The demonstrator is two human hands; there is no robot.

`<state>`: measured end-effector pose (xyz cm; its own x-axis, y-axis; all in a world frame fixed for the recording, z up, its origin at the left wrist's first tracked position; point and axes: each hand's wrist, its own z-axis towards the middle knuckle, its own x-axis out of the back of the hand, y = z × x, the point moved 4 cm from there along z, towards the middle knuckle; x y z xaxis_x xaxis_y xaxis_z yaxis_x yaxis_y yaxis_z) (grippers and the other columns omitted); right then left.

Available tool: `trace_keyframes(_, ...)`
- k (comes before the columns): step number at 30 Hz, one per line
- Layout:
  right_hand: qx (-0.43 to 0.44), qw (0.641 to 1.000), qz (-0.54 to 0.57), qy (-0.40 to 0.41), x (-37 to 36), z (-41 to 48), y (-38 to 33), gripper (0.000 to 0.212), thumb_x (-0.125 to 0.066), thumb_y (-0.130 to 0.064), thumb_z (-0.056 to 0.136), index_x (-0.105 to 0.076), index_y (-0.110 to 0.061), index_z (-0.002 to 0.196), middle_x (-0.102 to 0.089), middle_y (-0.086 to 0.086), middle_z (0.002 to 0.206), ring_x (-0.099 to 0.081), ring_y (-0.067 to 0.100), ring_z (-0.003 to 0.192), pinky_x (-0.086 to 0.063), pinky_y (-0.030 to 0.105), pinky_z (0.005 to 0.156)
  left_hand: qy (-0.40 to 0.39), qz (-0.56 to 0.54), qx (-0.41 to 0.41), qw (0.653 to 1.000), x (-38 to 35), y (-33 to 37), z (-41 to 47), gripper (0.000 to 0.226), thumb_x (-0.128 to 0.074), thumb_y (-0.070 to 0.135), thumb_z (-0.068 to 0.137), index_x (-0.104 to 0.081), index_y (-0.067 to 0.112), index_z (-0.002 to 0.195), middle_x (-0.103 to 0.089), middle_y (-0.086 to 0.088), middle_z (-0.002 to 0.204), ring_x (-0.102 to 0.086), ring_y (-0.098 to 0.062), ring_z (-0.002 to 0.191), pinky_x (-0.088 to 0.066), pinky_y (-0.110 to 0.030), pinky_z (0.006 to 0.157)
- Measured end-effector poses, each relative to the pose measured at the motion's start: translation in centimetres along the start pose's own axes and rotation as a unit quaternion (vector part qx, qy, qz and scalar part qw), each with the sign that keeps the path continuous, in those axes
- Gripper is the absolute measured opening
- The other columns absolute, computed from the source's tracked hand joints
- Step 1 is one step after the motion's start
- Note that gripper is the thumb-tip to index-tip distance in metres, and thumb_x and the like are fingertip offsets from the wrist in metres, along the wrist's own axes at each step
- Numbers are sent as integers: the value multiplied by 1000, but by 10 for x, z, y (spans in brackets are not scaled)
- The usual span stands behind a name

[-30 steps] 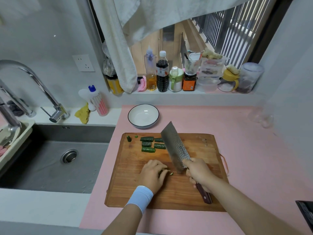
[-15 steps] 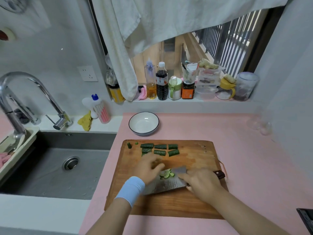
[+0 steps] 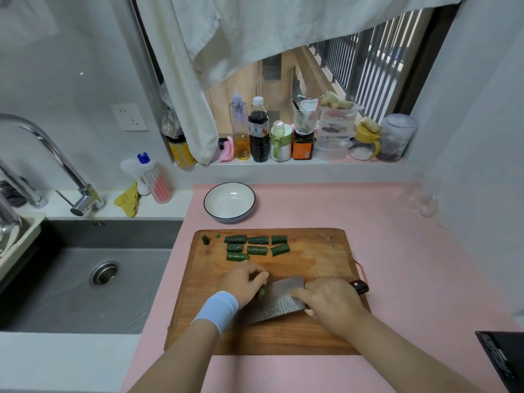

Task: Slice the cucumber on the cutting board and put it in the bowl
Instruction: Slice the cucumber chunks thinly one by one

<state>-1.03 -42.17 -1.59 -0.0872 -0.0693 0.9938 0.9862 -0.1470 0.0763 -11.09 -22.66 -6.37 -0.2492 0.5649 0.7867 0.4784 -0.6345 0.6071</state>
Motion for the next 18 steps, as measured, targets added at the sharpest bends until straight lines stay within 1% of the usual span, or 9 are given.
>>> trace_keyframes(3,-15,1000,12,-6,3,1,0,42,-93,-35,48,-60,-33,73,-50,-11,53,-49,10,43,-35,26,36,-24,28,-11,999,-3,-7,-6,32,-64,53,82,-66,36,109,-55,16,106,-50,-7,104,-44,-27,92)
trace_keyframes(5,-17,1000,15,-13,4,3,-1,43,-94,-35,46,-59,-34,72,-49,-12,51,-48,10,42,-32,25,36,-8,41,12,999,1,-15,-7,30,-64,42,88,-65,32,116,-57,12,111,-51,-10,109,-42,-26,96)
trace_keyframes(7,-13,1000,11,-13,4,4,-2,43,-93,-35,45,-59,-35,70,-48,-12,51,-48,9,41,-32,25,36,4,25,48,999,9,-22,-9,27,-62,33,92,-64,28,119,-57,10,114,-53,-12,108,-41,-23,94)
trace_keyframes(8,-12,1000,11,-13,4,6,-2,42,-93,-36,45,-59,-35,70,-49,-12,51,-48,9,41,-33,24,36,14,12,60,998,13,-24,-12,22,-62,30,93,-65,28,114,-58,11,110,-54,-12,104,-41,-21,88)
trace_keyframes(10,-11,1000,13,-11,3,7,-2,41,-92,-35,46,-59,-36,70,-49,-12,52,-48,9,42,-35,25,36,39,-45,73,996,20,-27,-19,6,-65,26,90,-64,31,93,-62,14,94,-57,-11,90,-42,-19,75)
trace_keyframes(11,-13,1000,12,-11,3,9,-2,40,-92,-35,47,-59,-37,71,-49,-12,52,-48,9,42,-37,25,35,35,-73,72,994,21,-26,-23,7,-68,26,86,-62,29,84,-63,14,84,-58,-10,82,-42,-19,69)
trace_keyframes(13,-17,1000,14,-11,1,11,-2,38,-91,-35,50,-61,-37,73,-50,-12,52,-48,10,42,-38,26,34,-4,-75,63,995,19,-22,-28,18,-74,35,78,-59,26,79,-63,11,75,-55,-4,70,-40,-17,60)
trace_keyframes(15,-15,1000,12,-13,1,12,-4,36,-91,-35,53,-62,-38,74,-51,-12,53,-49,10,43,-39,27,34,-26,-36,70,997,15,-20,-28,20,-74,40,78,-58,27,80,-63,11,76,-53,-2,69,-38,-17,58)
trace_keyframes(18,-8,1000,13,-7,6,12,-6,36,-91,-34,52,-63,-38,73,-52,-12,54,-51,9,44,-40,25,35,-14,7,117,993,17,-31,-22,12,-68,35,86,-57,30,84,-62,13,82,-57,-8,77,-43,-20,65)
